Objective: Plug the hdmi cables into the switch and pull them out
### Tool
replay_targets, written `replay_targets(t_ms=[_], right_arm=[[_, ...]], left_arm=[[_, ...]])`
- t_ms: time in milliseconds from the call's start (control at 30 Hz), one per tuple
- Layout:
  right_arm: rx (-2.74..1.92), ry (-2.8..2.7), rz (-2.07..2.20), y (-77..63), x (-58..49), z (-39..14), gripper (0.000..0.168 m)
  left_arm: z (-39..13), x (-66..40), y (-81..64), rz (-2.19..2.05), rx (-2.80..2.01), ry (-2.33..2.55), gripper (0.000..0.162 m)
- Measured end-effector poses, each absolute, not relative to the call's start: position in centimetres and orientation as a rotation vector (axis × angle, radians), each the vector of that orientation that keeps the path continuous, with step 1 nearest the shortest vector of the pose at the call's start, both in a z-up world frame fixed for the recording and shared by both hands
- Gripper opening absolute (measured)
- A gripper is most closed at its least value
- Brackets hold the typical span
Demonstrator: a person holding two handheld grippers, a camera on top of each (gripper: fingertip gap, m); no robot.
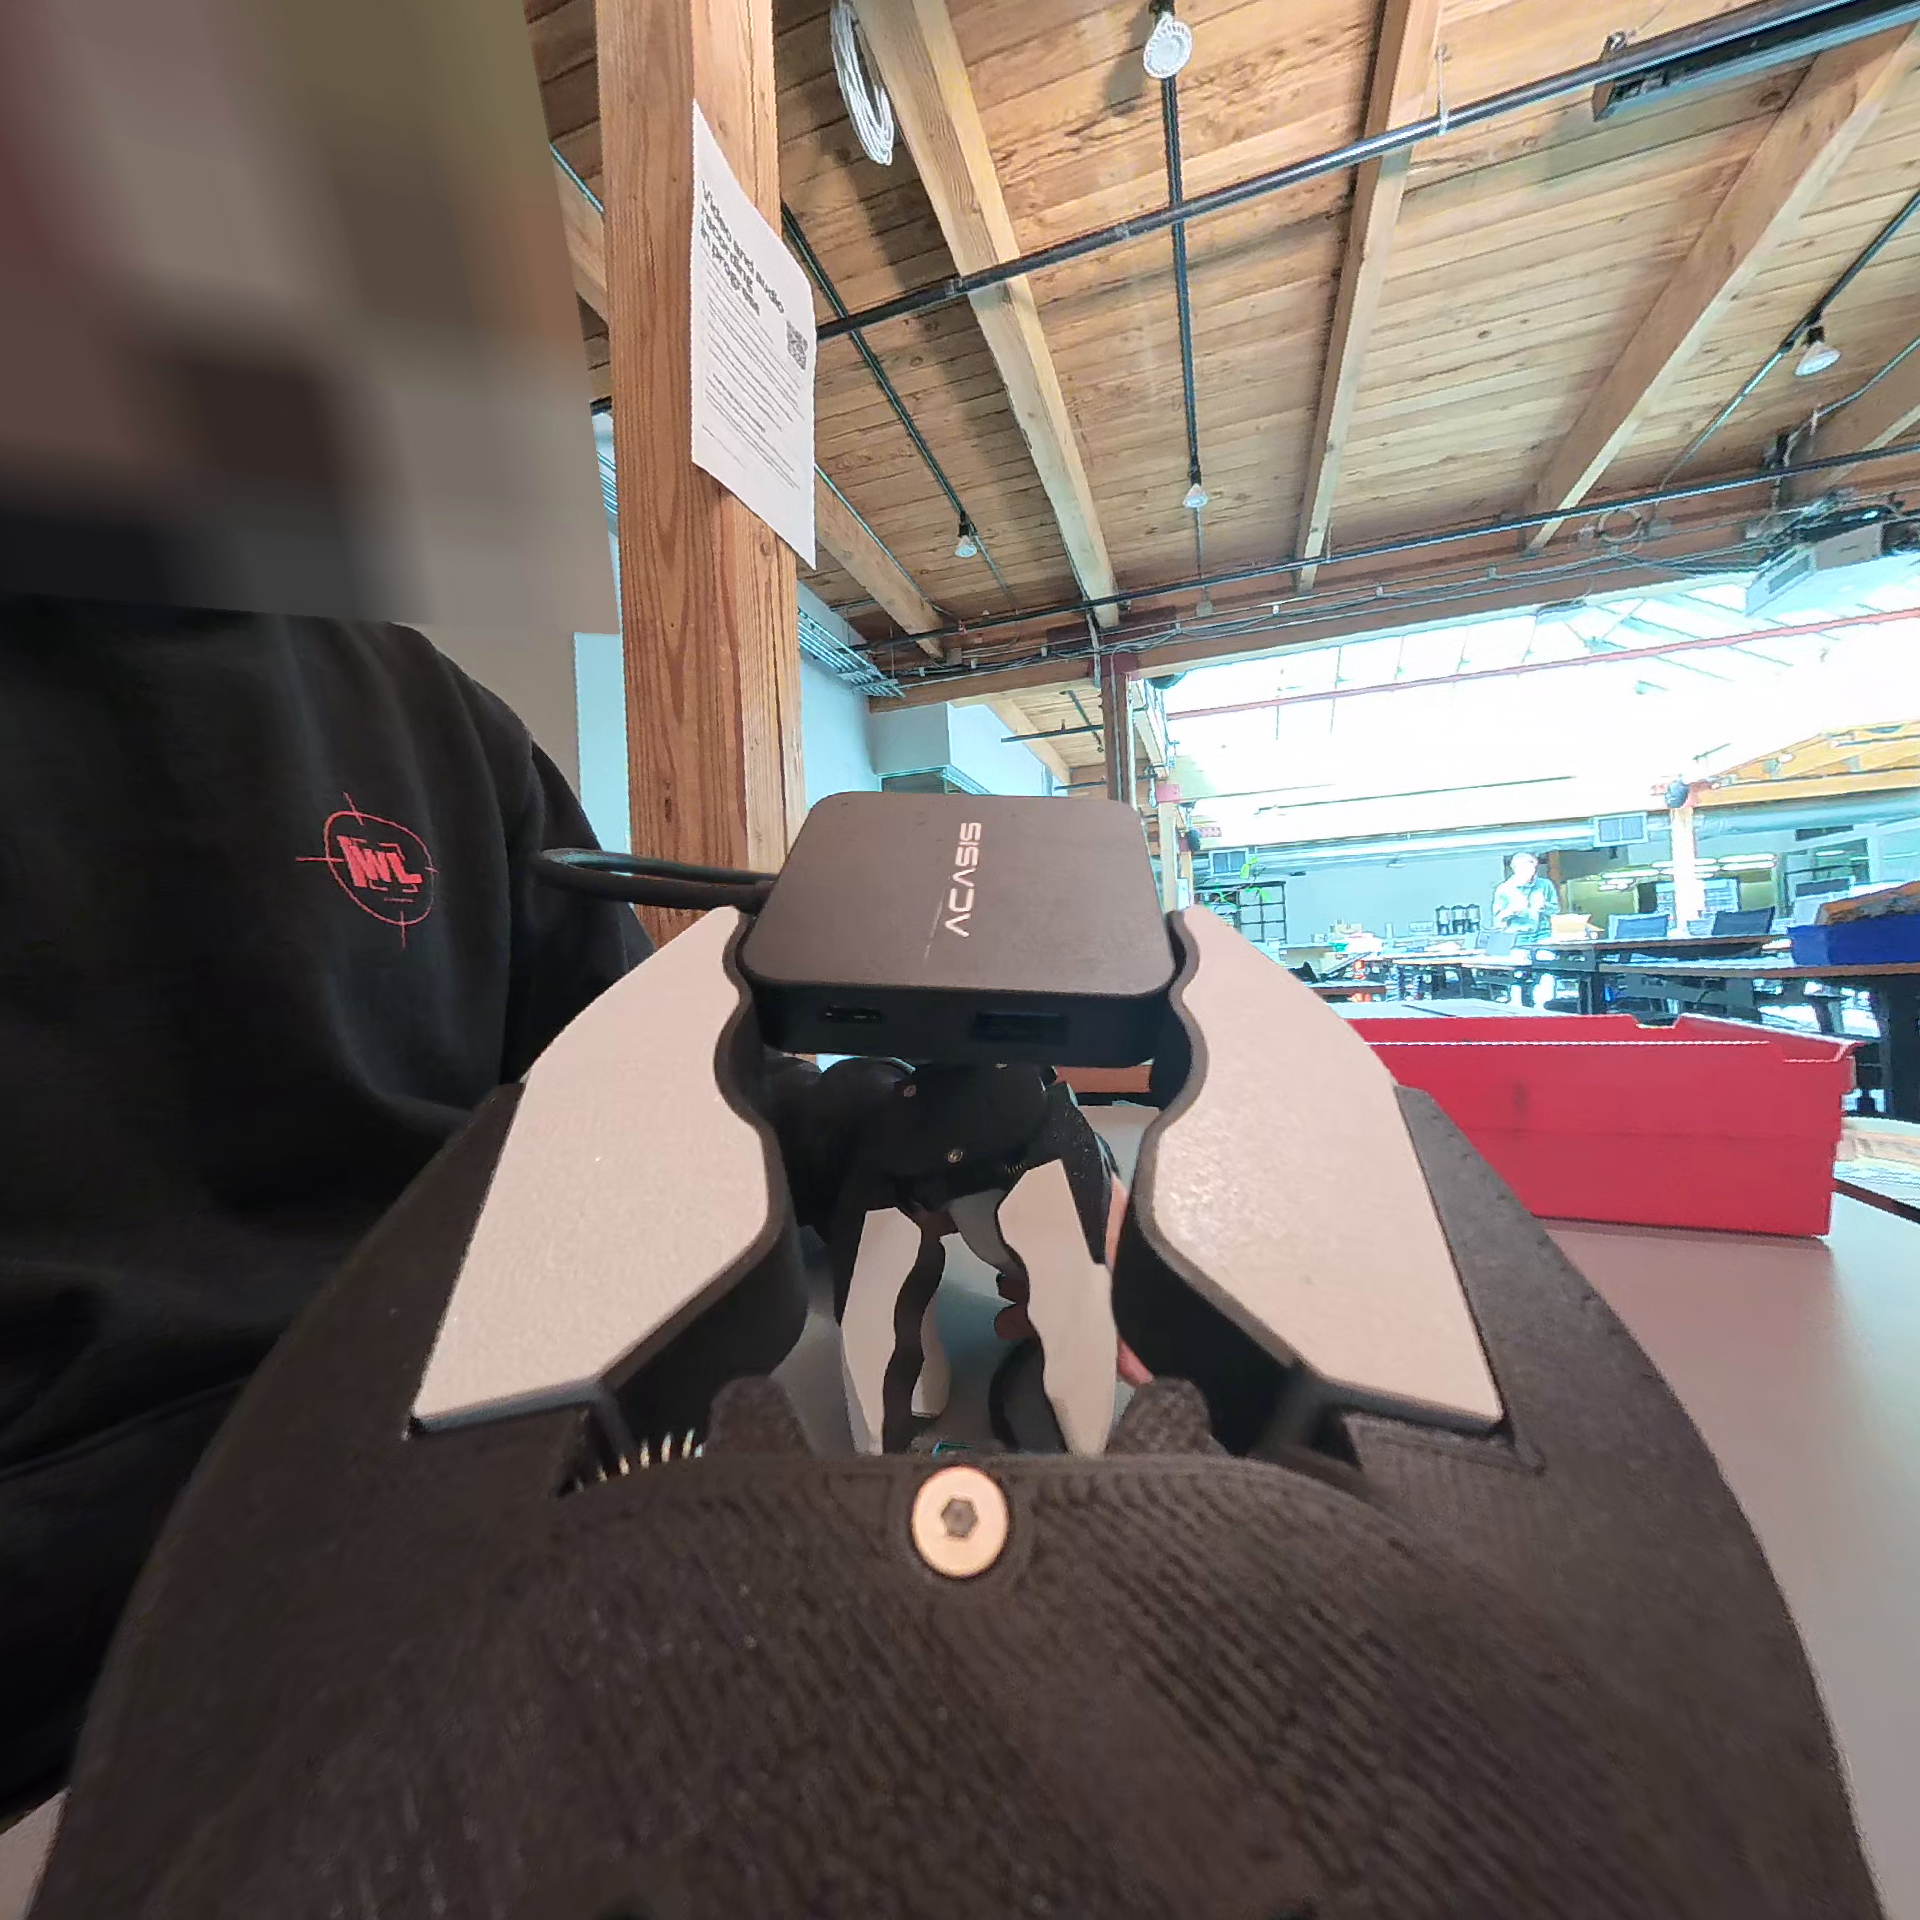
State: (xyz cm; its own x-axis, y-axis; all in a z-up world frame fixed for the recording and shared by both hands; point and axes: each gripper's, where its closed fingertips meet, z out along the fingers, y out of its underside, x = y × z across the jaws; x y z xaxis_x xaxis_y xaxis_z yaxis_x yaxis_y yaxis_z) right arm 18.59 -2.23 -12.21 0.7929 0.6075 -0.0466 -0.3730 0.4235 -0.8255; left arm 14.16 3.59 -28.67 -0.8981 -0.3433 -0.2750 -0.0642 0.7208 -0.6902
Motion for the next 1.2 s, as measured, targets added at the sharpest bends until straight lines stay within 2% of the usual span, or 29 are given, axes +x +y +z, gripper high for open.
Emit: replay_targets(t_ms=[267,400,567,633,833,900,933,967,1200], right_arm=[[-0.953,-0.266,0.612,-2.4,18.8,-12.2,0.073],[-0.965,-0.265,0.613,-2.2,18.8,-12.4,0.073],[-0.967,-0.264,0.614,-2.2,18.9,-12.4,0.073],[-0.970,-0.265,0.609,-2.2,18.9,-12.4,0.073],[-0.966,-0.265,0.599,-2.4,19.0,-12.3,0.073],[-0.972,-0.265,0.602,-2.3,19.0,-12.4,0.073],[-0.980,-0.268,0.603,-2.2,18.9,-12.5,0.073],[-0.983,-0.270,0.603,-2.2,18.8,-12.5,0.073],[-0.972,-0.258,0.590,-2.4,19.1,-12.4,0.073]], left_arm=[[-28.6,14.5,3.1,-1.043,-0.369,2.515,0.035],[-28.5,14.3,3.3,-1.037,-0.362,2.507,0.036],[-26.3,13.5,3.9,-1.076,-0.287,2.519,0.052],[-26.1,13.6,4.6,-1.069,-0.331,2.537,0.053],[-28.8,13.6,7.5,-0.754,-0.430,2.605,0.053],[-29.2,13.2,7.1,-0.764,-0.523,2.625,0.035],[-29.5,13.1,7.1,-0.756,-0.549,2.632,0.013],[-29.6,13.3,7.2,-0.744,-0.575,2.619,0.007],[-29.1,13.0,7.4,-0.877,-0.879,2.660,0.006]])
